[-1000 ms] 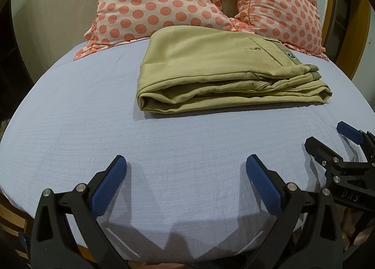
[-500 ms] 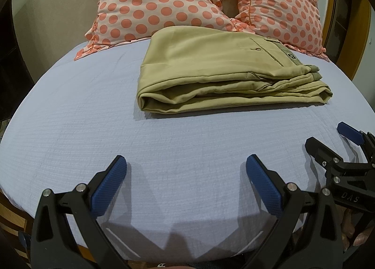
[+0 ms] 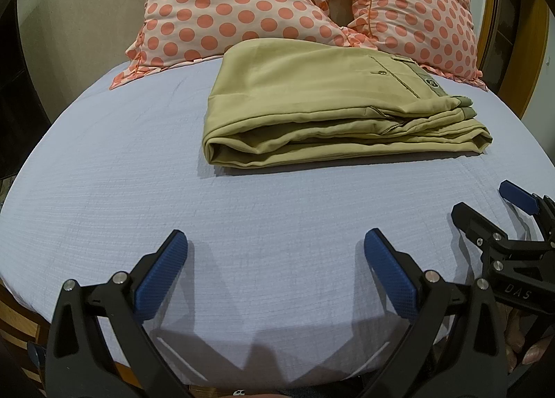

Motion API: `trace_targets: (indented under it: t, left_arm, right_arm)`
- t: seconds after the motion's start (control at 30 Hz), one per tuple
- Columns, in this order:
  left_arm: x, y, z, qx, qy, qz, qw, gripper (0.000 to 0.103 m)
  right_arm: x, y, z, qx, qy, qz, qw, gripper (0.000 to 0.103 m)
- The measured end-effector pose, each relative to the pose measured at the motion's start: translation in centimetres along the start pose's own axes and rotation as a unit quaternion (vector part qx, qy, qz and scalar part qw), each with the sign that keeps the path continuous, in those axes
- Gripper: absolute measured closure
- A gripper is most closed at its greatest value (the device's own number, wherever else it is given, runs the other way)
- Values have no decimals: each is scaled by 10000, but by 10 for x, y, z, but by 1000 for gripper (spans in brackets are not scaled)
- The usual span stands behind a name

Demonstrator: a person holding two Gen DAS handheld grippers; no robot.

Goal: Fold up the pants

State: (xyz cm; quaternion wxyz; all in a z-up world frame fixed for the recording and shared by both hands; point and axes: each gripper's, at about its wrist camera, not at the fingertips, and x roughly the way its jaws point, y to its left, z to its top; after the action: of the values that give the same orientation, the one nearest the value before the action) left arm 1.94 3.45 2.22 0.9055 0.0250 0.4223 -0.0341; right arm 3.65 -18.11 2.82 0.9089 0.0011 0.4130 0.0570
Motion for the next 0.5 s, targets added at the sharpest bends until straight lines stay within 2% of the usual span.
trace_targets:
  t: [0.5]
  left_arm:
    - [1, 1, 0, 12, 30, -2, 10000, 2]
  right_arm:
    - [0, 0, 0, 0, 0, 0, 10000, 1]
